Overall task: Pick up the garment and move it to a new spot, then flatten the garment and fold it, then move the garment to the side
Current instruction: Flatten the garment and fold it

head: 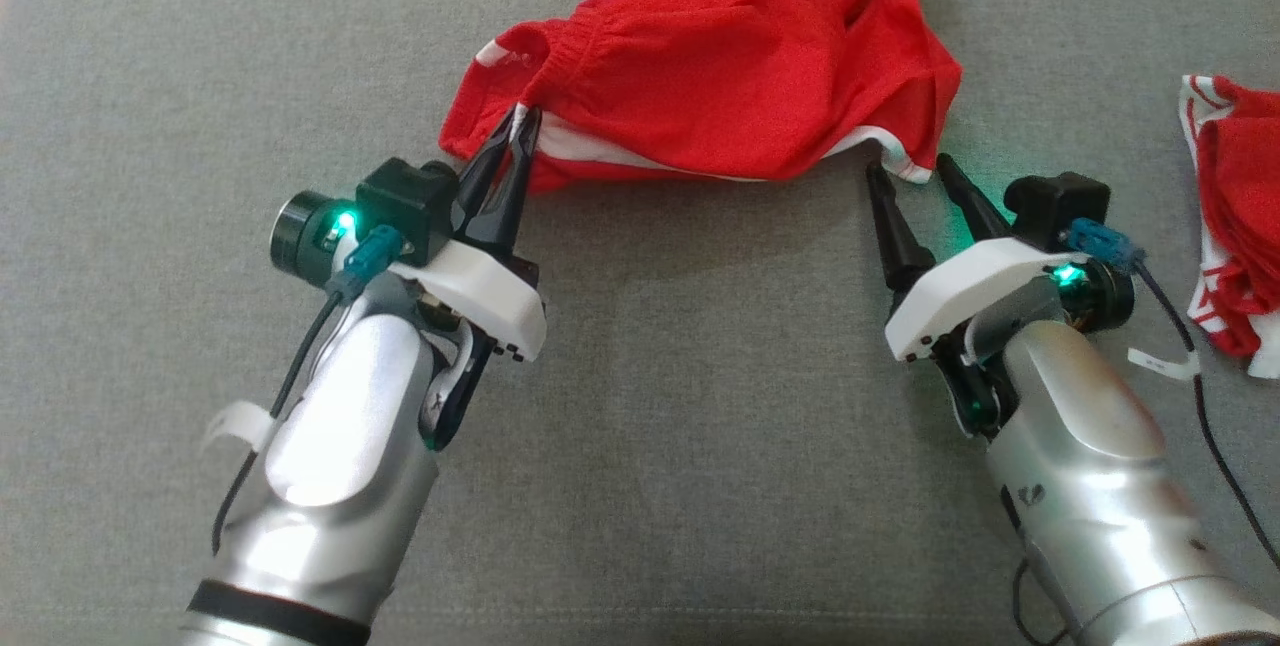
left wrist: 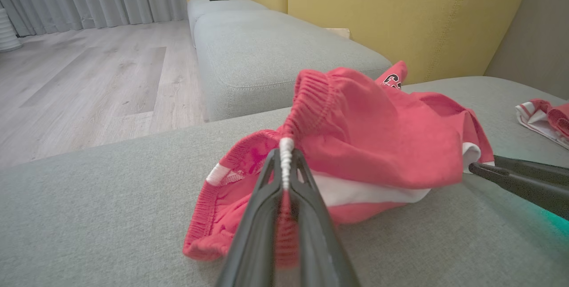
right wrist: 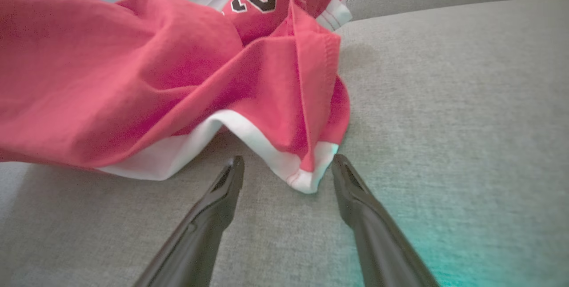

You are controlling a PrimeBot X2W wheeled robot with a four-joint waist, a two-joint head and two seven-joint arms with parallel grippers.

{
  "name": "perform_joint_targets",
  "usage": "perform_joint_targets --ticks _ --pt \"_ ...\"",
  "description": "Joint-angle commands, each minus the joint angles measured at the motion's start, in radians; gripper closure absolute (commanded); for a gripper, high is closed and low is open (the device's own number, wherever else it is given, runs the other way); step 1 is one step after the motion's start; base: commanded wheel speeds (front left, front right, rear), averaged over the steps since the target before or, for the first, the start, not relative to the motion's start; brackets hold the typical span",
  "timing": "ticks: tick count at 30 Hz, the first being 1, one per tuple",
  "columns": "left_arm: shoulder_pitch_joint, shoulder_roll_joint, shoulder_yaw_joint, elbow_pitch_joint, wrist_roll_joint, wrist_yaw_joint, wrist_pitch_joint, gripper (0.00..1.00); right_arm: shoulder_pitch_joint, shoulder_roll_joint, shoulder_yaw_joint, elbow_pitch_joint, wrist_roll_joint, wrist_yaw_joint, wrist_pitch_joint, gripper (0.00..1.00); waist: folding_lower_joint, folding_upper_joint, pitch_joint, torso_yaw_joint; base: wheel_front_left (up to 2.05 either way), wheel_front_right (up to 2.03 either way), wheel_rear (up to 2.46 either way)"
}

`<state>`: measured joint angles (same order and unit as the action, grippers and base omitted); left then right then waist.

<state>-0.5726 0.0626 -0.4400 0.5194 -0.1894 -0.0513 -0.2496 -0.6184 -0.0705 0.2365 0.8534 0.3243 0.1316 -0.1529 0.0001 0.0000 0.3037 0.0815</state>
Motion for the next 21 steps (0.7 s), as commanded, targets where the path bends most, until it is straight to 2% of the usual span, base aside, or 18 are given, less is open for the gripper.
perform_joint_targets --ticks 1,6,7,8,9,10,16,21 --pt "-0.022 0.016 0.028 -0.031 -0.006 0.006 -0.012 1.00 -0.026 0.009 0.025 -0.019 0.001 -0.001 -0.015 0.00 -0.0001 0.0000 0.001 0.001 0.00 0.00 0.00" --pt "-0.028 0.016 0.023 -0.023 -0.007 0.004 -0.012 1.00 -0.053 0.007 0.072 0.032 0.013 -0.001 -0.021 0.00 -0.0001 0.0000 0.007 0.008 0.00 0.00 0.00" --pt "-0.029 0.015 0.023 -0.022 -0.007 0.003 -0.012 1.00 -0.057 0.005 0.080 0.041 0.016 -0.001 -0.023 0.03 -0.0001 0.0000 0.007 0.009 0.00 0.00 0.00" --pt "-0.029 0.015 0.022 -0.020 -0.007 0.003 -0.012 1.00 -0.061 0.003 0.089 0.049 0.020 -0.001 -0.024 0.40 -0.0001 0.0000 0.007 0.010 0.00 0.00 0.00" --pt "-0.030 0.016 0.022 -0.018 -0.007 0.003 -0.012 1.00 -0.065 0.002 0.097 0.057 0.025 -0.001 -0.026 0.85 -0.0001 0.0000 0.006 0.010 0.00 0.00 0.00" --pt "-0.030 0.017 0.023 -0.017 -0.008 0.003 -0.012 1.00 -0.070 0.000 0.107 0.063 0.030 -0.001 -0.027 1.00 -0.0001 0.0000 0.006 0.010 0.00 0.00 0.00" --pt "-0.020 0.033 0.039 -0.021 -0.010 0.010 -0.012 1.00 -0.079 -0.034 0.166 0.064 0.045 -0.001 -0.056 1.00 -0.0001 0.0000 -0.012 -0.007 0.00 0.00 0.00" --pt "0.007 0.055 0.064 -0.050 -0.013 0.016 -0.012 1.00 -0.053 -0.085 0.212 -0.008 0.074 -0.001 -0.081 1.00 -0.0001 0.0000 -0.051 -0.036 0.00 0.00 0.00"
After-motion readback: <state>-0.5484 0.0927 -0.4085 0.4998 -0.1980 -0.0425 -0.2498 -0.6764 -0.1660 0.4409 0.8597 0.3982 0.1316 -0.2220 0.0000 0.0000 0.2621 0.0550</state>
